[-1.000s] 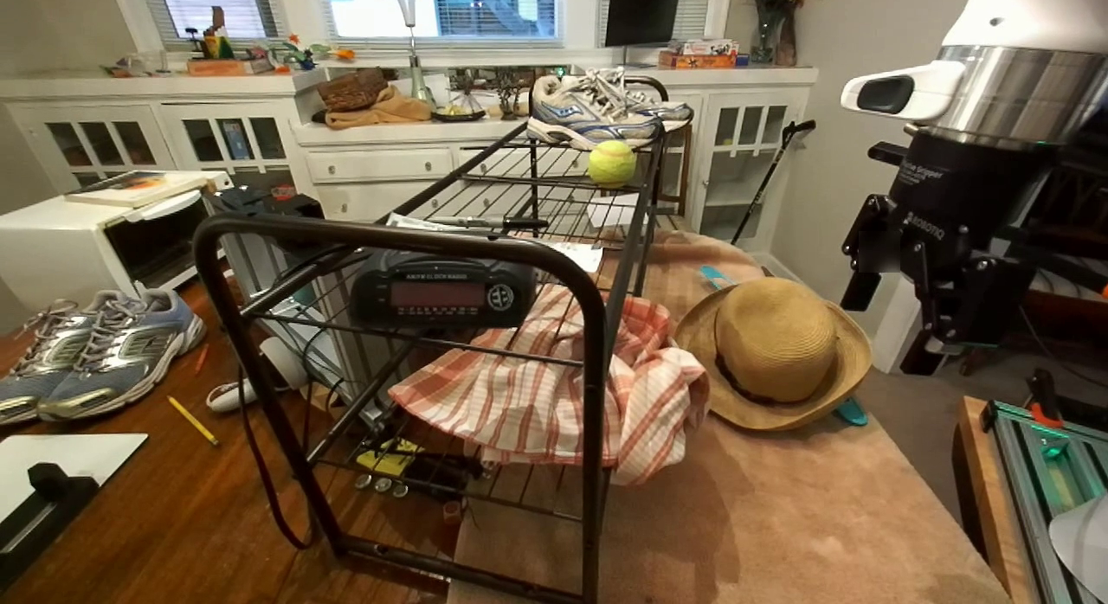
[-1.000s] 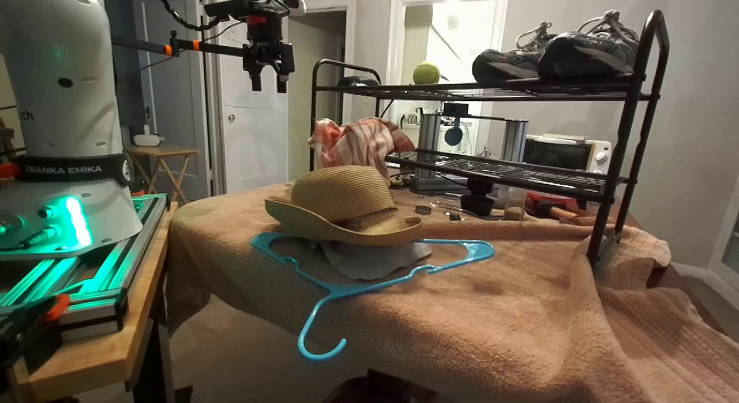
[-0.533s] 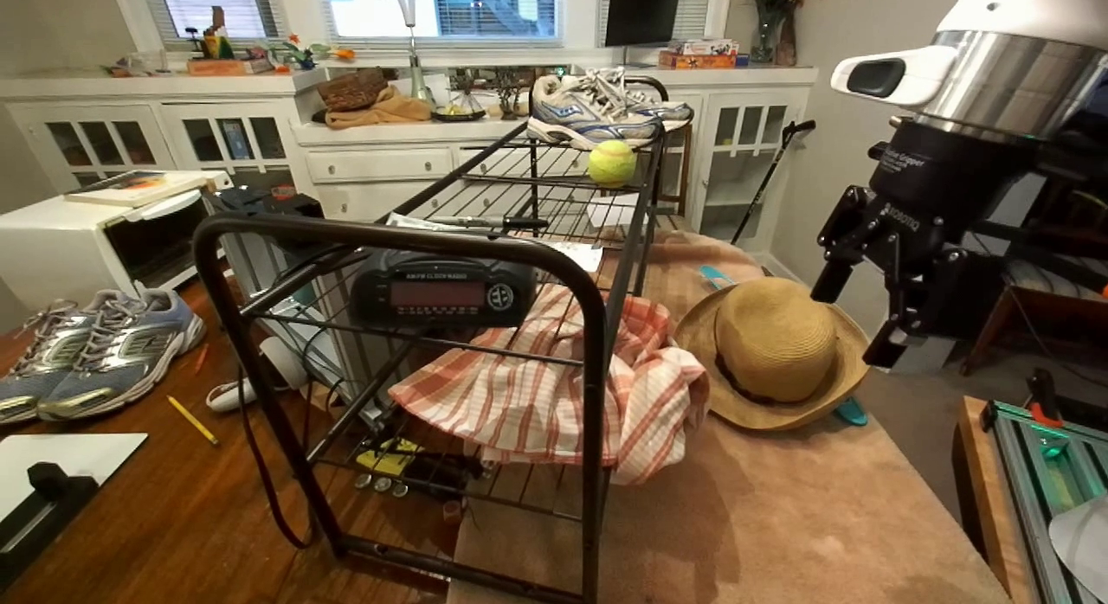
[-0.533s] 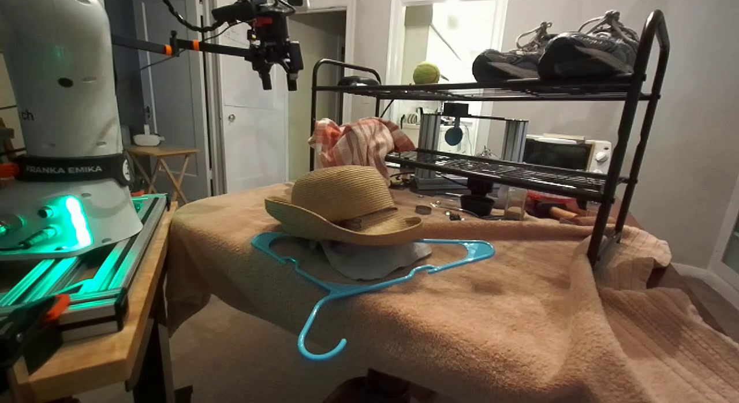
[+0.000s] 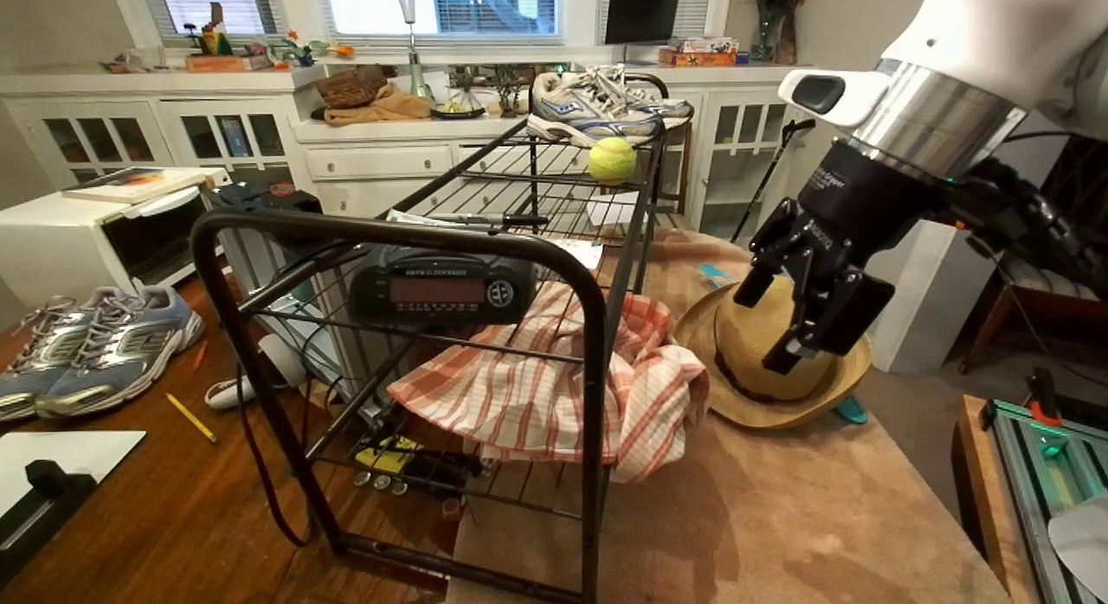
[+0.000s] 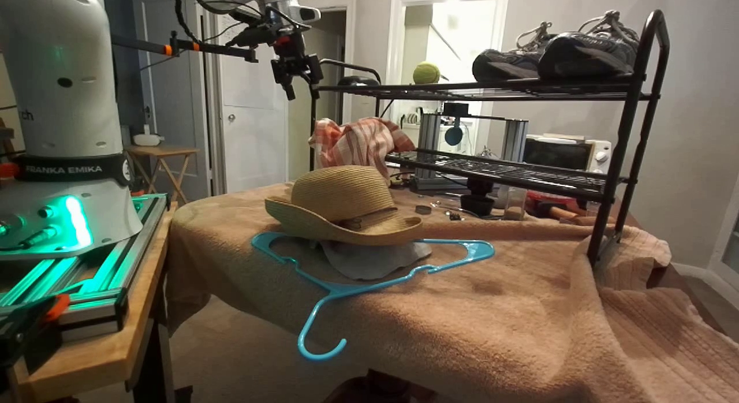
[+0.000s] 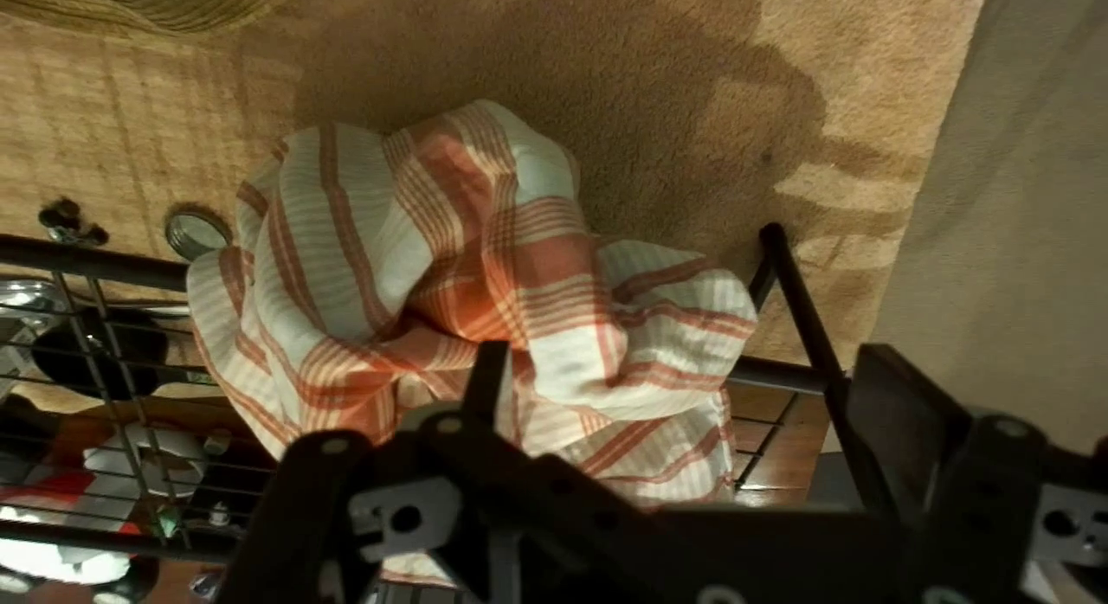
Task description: Put the orange and white towel on the top rack
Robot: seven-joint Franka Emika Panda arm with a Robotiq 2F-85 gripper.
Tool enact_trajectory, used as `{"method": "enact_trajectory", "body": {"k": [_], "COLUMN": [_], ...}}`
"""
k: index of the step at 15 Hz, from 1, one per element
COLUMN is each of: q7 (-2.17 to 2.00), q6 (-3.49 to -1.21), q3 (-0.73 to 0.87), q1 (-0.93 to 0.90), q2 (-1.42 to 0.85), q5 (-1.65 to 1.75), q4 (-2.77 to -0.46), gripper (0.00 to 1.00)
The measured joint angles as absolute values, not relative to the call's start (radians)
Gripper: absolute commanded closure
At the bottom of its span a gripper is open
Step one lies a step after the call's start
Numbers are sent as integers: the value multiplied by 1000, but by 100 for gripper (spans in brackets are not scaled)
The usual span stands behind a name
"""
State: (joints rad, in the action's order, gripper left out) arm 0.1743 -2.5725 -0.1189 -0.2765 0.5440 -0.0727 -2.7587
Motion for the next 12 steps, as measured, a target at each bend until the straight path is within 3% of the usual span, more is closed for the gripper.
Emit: {"method": "enact_trajectory", "body": {"k": [6,7,9,12], "q7": [123,120,119,119], "q6": [-2729,-2744,-2762,-2769], "q3": [-144,-146,-149,-151], "q1": [-210,-207,-206,-210], "q2": [405,386,355,325], "q5": [1,10,16,16], "q4": [-2759,-2758,-2758,-2758], "gripper": [0,23,34,58]}}
